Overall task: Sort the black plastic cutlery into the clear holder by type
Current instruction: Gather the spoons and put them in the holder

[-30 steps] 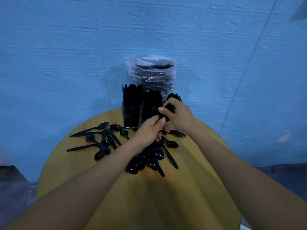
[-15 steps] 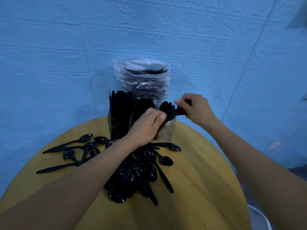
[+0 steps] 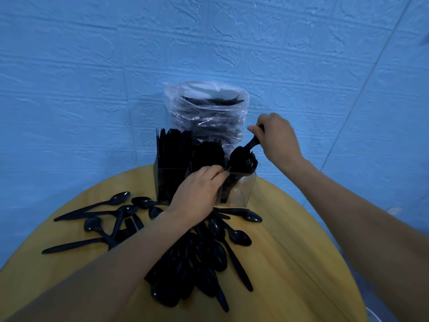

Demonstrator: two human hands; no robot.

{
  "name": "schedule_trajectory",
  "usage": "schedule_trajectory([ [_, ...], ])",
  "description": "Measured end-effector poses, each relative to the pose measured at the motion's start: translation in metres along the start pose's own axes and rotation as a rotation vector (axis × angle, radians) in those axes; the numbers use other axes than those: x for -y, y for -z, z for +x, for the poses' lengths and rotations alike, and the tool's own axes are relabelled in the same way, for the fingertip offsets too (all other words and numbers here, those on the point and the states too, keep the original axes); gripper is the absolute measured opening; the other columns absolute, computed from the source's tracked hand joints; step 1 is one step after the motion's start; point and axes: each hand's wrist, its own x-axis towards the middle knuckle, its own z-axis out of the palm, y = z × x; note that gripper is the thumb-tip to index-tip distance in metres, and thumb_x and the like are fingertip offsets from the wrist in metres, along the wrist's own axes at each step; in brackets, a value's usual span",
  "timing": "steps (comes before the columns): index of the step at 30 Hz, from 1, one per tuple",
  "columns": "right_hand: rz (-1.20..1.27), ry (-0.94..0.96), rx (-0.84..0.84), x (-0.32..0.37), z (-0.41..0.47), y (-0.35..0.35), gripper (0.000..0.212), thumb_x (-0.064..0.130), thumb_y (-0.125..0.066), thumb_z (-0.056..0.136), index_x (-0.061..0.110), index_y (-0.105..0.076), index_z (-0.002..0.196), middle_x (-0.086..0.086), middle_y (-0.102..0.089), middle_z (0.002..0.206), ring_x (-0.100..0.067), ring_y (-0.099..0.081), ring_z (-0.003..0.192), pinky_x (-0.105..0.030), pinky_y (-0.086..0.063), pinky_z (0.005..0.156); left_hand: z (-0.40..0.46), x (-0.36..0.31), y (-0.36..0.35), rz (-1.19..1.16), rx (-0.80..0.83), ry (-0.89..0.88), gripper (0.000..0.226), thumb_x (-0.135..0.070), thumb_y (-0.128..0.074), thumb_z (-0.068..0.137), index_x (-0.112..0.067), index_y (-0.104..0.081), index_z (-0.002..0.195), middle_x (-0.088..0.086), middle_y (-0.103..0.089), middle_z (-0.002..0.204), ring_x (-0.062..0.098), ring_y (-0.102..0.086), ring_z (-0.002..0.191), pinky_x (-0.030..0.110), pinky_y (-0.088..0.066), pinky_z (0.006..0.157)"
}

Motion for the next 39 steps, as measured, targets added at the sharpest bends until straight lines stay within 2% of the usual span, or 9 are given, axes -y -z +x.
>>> schedule_trajectory([
  [5, -0.12, 0.087, 0.024, 0.019, 0.005, -0.017, 0.029, 0.03, -0.043, 0.1, 0.003, -0.053, 0.098, -0.015, -0.05, 0.103, -0.038, -0.053, 0.082, -0.036, -0.033, 0.063, -0.001, 0.0, 0.001, 0.022, 0.032, -0.012, 0.056, 0.001, -0.061, 0.08, -0.01, -0.05, 0.133, 0.004, -0.052, 0.128, 0.02, -0.051, 0.113, 0.031, -0.044, 0.096],
  [11, -0.086, 0.173, 0.096, 0.013, 0.008, 0.002, 0.023, 0.031, -0.044, 0.099, 0.012, -0.045, 0.086, -0.004, -0.039, 0.089, -0.024, -0.041, 0.076, -0.034, -0.031, 0.065, -0.002, -0.002, 0.001, 0.011, 0.044, 0.002, 0.057, -0.001, -0.055, 0.085, -0.012, -0.041, 0.14, 0.002, -0.044, 0.137, 0.018, -0.043, 0.121, 0.025, -0.037, 0.101],
  [15, -0.087, 0.216, 0.143, 0.008, -0.003, -0.007, 0.026, 0.031, -0.046, 0.098, 0.007, -0.05, 0.088, -0.004, -0.04, 0.088, -0.03, -0.05, 0.081, -0.034, -0.033, 0.064, -0.003, -0.004, 0.0, -0.003, 0.045, 0.021, 0.058, -0.002, -0.053, 0.086, -0.012, -0.038, 0.142, 0.003, -0.041, 0.141, 0.018, -0.039, 0.125, 0.024, -0.034, 0.103],
  [21, -0.14, 0.21, 0.274, 0.009, -0.006, -0.047, 0.035, 0.029, -0.036, 0.102, 0.0, -0.055, 0.107, -0.016, -0.048, 0.114, -0.035, -0.052, 0.102, -0.04, -0.04, 0.077, -0.004, -0.005, 0.001, -0.011, 0.054, 0.027, 0.059, 0.0, -0.053, 0.084, -0.01, -0.04, 0.141, 0.006, -0.042, 0.139, 0.02, -0.041, 0.125, 0.026, -0.034, 0.105],
  [26, -0.279, 0.2, 0.373, 0.004, -0.013, -0.049, 0.041, 0.038, -0.024, 0.103, 0.016, -0.045, 0.13, -0.003, -0.041, 0.13, -0.025, -0.032, 0.118, -0.037, -0.024, 0.092, -0.006, -0.003, 0.0, -0.003, 0.07, 0.022, 0.06, 0.0, -0.052, 0.085, -0.011, -0.038, 0.142, 0.005, -0.04, 0.141, 0.02, -0.039, 0.126, 0.027, -0.035, 0.105],
  [30, -0.122, 0.106, 0.175, -0.002, -0.03, -0.035, 0.04, 0.04, -0.031, 0.101, 0.02, -0.046, 0.132, 0.0, -0.043, 0.132, -0.024, -0.034, 0.12, -0.035, -0.022, 0.091, -0.009, -0.001, 0.004, 0.022, 0.098, 0.006, 0.06, -0.005, -0.048, 0.089, -0.015, -0.032, 0.146, 0.001, -0.035, 0.147, 0.017, -0.036, 0.131, 0.026, -0.024, 0.112],
  [34, 0.122, 0.013, -0.072, -0.007, -0.081, -0.033, 0.02, 0.021, -0.047, 0.095, 0.007, -0.057, 0.104, -0.008, -0.055, 0.105, -0.029, -0.048, 0.099, -0.037, -0.034, 0.082, -0.023, -0.005, 0.01, 0.0, 0.136, 0.029, 0.054, -0.012, -0.047, 0.093, -0.021, -0.034, 0.144, -0.003, -0.029, 0.151, 0.015, -0.03, 0.136, 0.026, -0.013, 0.115],
  [37, 0.22, -0.091, 0.135, -0.011, -0.117, -0.044, 0.017, 0.021, -0.051, 0.094, 0.007, -0.058, 0.103, -0.007, -0.055, 0.104, -0.026, -0.048, 0.101, -0.04, -0.04, 0.089, -0.043, -0.009, 0.013, -0.036, 0.175, 0.099, 0.045, -0.019, -0.047, 0.095, -0.022, -0.041, 0.14, -0.005, -0.03, 0.148, 0.014, -0.034, 0.132, 0.027, -0.023, 0.11],
  [39, 0.205, -0.174, 0.33, -0.01, -0.134, -0.05, 0.038, 0.035, -0.052, 0.094, 0.009, -0.054, 0.122, -0.009, -0.052, 0.123, -0.028, -0.043, 0.117, -0.038, -0.038, 0.099, -0.056, -0.011, 0.018, -0.049, 0.206, 0.156, 0.041, -0.022, -0.048, 0.095, -0.022, -0.046, 0.136, -0.006, -0.035, 0.144, 0.014, -0.036, 0.128, 0.028, -0.027, 0.108],
])
